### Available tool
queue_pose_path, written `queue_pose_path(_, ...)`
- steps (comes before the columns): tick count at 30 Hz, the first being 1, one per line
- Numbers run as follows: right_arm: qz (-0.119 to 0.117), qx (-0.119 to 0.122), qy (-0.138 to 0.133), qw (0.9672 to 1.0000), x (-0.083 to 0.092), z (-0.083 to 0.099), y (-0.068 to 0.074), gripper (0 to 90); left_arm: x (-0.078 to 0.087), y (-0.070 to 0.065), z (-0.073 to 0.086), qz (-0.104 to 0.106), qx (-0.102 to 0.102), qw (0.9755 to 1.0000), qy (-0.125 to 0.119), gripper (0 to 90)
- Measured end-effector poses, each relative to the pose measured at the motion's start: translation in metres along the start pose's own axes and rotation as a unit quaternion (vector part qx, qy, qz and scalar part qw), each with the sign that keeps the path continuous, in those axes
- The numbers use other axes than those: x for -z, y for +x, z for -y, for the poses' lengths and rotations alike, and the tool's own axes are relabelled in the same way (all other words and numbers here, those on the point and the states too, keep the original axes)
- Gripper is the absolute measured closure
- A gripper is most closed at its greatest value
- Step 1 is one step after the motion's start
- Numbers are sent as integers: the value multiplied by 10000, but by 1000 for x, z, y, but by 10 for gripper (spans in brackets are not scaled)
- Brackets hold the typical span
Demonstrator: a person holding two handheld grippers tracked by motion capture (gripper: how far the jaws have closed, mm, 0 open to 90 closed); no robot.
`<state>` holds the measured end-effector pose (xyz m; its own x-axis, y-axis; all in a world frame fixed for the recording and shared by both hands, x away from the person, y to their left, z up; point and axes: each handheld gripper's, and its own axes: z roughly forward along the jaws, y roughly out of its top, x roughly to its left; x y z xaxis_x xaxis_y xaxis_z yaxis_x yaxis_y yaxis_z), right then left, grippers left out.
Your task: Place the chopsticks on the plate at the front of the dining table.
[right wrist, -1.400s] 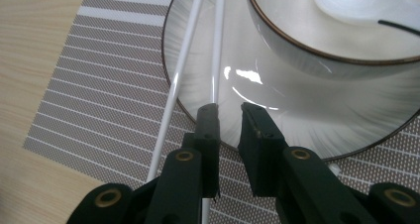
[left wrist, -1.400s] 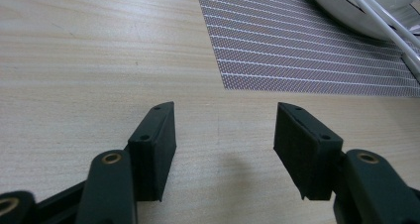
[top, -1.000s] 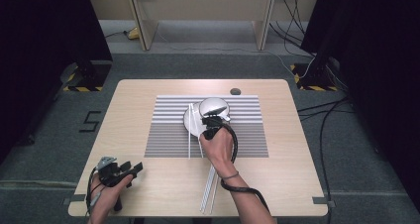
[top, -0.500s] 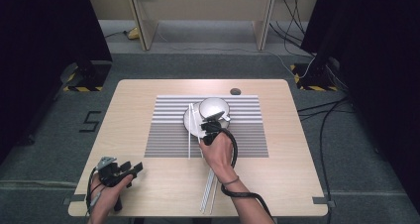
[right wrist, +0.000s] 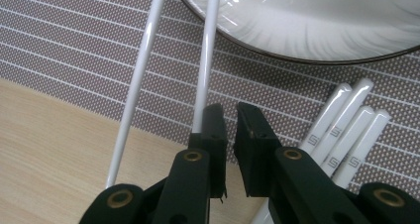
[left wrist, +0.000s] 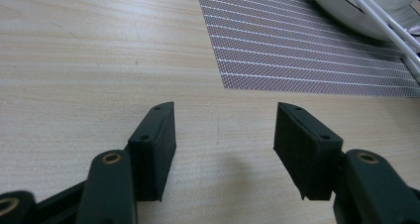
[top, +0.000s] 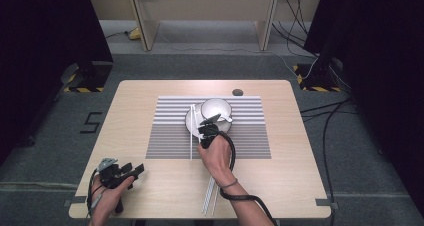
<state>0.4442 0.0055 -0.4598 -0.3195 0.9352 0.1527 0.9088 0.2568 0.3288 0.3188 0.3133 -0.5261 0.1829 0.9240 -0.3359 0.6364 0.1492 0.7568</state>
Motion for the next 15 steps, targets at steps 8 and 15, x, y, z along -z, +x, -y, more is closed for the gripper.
queue_pose_path(8, -53, 98, 79, 9999, -4, -3, 12, 819, 0, 0, 0, 5, 3, 10000, 0, 411)
queue_pose_path(15, -61, 174, 101, 9998, -6, -5, 20, 817, 0, 0, 0, 6, 5, 10000, 0, 411)
